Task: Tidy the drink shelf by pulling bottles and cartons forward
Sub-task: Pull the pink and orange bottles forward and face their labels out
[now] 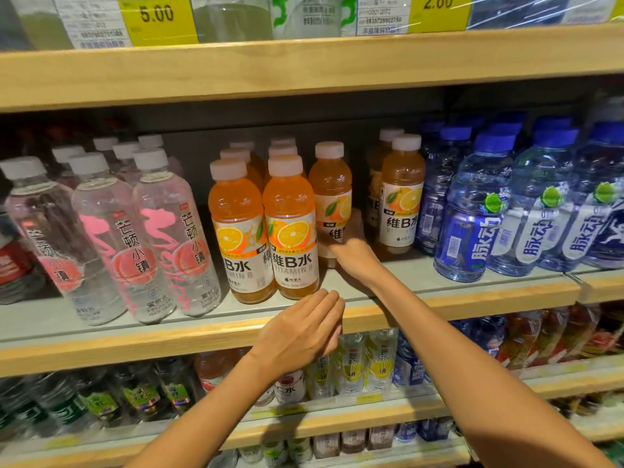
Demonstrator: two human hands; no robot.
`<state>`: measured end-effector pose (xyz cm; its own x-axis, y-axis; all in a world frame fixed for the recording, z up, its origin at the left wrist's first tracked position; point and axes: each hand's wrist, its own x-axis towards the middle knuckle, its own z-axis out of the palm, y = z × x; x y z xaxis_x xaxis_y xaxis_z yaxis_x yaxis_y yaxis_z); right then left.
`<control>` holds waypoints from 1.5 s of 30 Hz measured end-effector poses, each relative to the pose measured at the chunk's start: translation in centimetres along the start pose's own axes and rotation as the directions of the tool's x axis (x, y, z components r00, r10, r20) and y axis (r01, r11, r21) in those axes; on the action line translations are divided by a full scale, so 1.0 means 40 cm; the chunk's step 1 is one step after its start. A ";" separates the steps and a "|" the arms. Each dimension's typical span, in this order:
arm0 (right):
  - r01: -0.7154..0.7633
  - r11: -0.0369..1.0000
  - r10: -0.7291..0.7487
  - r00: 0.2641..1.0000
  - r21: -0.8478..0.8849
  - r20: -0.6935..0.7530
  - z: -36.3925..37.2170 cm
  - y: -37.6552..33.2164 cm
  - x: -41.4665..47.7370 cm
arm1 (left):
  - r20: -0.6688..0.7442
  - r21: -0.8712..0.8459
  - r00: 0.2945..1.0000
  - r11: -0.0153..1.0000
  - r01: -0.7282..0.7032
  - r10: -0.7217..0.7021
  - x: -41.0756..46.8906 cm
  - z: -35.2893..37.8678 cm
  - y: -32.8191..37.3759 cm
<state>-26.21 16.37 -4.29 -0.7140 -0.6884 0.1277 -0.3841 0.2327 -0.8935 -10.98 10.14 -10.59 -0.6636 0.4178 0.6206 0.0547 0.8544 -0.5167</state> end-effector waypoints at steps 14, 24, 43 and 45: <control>0.112 0.964 -0.234 0.792 -0.243 -0.564 -0.103 0.064 -0.122 | 0.108 -0.200 0.985 0.968 0.151 -0.131 0.101 -0.020 0.048; -0.176 0.940 -0.039 0.794 -0.292 -0.606 -0.101 0.070 -0.050 | 0.237 -0.217 0.965 0.961 0.170 -0.117 0.144 -0.001 0.044; -0.117 0.963 -0.055 0.800 -0.244 -0.598 -0.089 0.082 0.002 | 0.273 -0.199 0.952 0.961 0.194 -0.136 0.148 -0.006 0.050; -0.125 0.957 -0.064 0.788 -0.260 -0.613 -0.084 0.081 0.004 | 0.271 -0.198 0.953 0.961 0.194 -0.137 0.149 -0.007 0.049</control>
<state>-29.55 19.31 -5.72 -0.8964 -0.1361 0.4218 -0.4312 0.4875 -0.7592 -14.63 14.39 -7.76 -0.8418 0.1977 0.5023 0.0716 0.9632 -0.2592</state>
